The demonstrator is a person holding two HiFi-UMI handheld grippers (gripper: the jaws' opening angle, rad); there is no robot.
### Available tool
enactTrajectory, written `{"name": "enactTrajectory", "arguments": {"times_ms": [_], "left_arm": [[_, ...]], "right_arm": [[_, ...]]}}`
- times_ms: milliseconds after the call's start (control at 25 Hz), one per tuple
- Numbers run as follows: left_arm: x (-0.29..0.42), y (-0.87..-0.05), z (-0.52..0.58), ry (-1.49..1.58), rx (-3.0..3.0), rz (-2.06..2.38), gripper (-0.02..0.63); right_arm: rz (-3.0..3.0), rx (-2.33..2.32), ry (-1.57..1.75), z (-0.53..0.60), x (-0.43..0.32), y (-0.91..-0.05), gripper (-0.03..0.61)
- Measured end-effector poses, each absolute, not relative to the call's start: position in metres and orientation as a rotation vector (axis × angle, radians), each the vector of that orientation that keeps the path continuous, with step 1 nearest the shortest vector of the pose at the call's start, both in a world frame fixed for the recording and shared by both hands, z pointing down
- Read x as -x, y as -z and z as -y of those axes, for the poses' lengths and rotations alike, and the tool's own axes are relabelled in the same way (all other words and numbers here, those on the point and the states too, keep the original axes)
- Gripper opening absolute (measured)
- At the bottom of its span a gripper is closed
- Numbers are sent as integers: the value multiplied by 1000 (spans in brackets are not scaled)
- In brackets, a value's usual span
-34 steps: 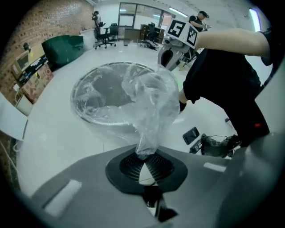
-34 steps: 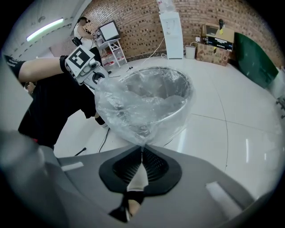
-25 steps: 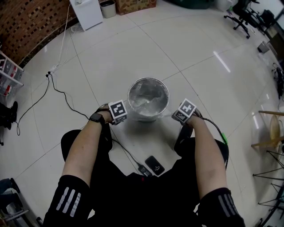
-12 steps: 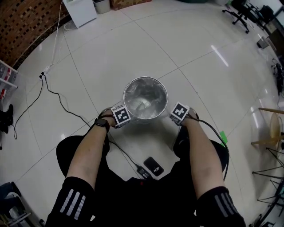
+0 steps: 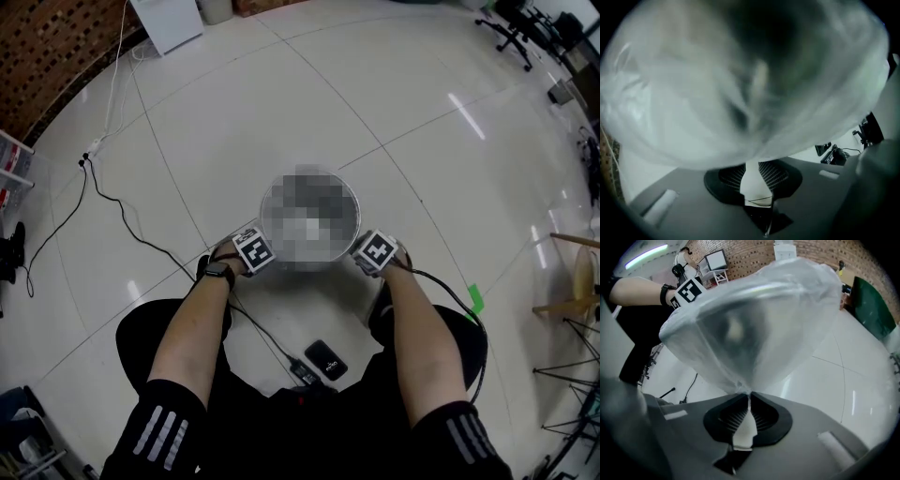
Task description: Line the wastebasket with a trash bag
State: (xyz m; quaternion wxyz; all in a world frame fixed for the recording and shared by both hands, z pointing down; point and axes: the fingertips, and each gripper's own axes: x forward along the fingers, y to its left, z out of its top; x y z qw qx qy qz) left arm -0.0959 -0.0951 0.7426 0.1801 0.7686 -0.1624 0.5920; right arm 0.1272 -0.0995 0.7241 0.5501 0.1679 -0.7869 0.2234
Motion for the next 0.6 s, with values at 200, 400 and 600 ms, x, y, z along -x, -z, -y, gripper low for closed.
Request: {"name": "enactTrajectory", "arguments": {"times_ms": [200, 400, 600], "left_arm": [[107, -728, 95, -1643, -2195, 399, 141], [129, -685, 75, -1624, -2070, 228, 160], [158, -631, 109, -1654, -2153, 302, 166]], "right_arm": [[1847, -306, -525, 88, -135, -713, 158], [1827, -252, -480, 88, -154, -678, 189], [1847, -245, -426, 103, -158, -631, 190]]}}
